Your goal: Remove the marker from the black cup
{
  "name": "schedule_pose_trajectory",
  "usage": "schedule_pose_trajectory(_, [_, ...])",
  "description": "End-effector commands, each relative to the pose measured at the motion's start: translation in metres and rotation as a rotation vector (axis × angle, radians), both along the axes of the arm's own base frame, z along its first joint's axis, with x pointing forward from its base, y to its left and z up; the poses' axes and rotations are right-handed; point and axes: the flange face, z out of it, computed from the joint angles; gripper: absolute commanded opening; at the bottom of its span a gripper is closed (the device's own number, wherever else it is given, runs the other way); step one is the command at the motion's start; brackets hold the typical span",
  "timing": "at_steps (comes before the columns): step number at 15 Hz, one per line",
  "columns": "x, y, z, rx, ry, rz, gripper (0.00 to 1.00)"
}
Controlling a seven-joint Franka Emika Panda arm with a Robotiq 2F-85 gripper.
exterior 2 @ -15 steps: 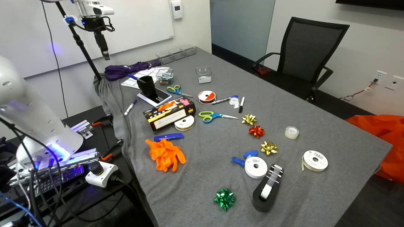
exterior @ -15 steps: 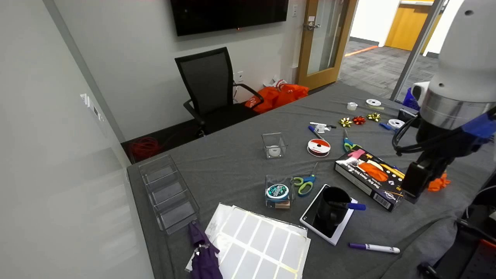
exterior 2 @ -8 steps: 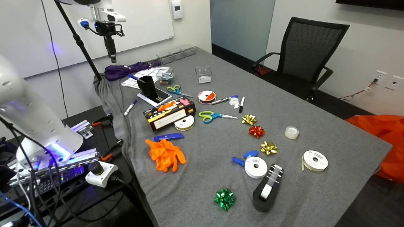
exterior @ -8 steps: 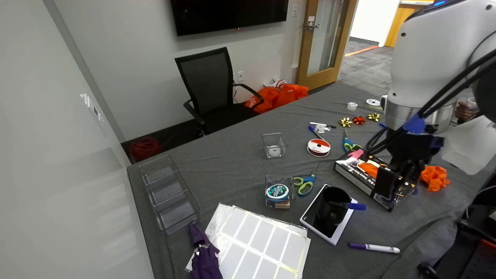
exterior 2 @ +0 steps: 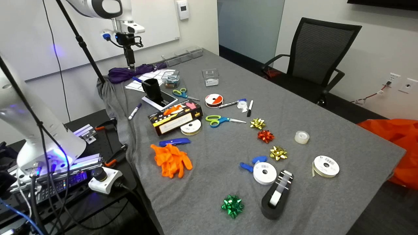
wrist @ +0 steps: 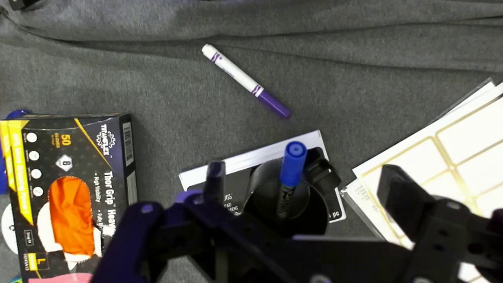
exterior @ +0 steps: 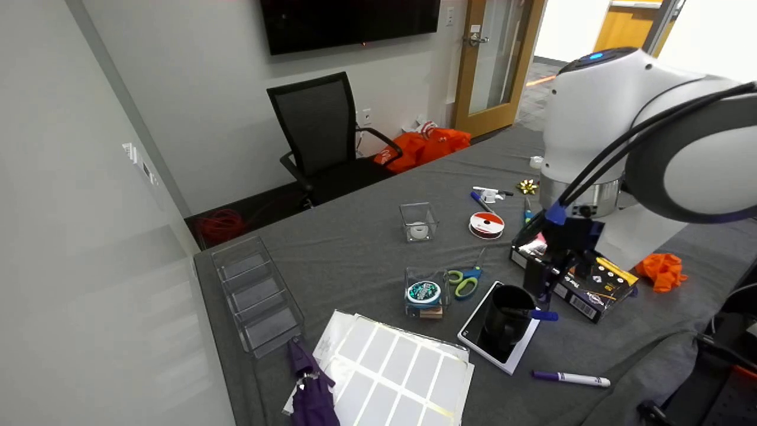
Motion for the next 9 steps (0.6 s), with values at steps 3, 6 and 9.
schedule_pose_trajectory(3, [0.019, 0.002, -0.040, -0.046, -0.042, -0.013, 1.00])
schedule_pose_trajectory(6, [0.018, 0.002, -0.058, -0.085, -0.069, 0.001, 1.00])
schedule_pose_trajectory(9, [0.014, 0.005, -0.071, -0.105, -0.078, 0.010, 1.00])
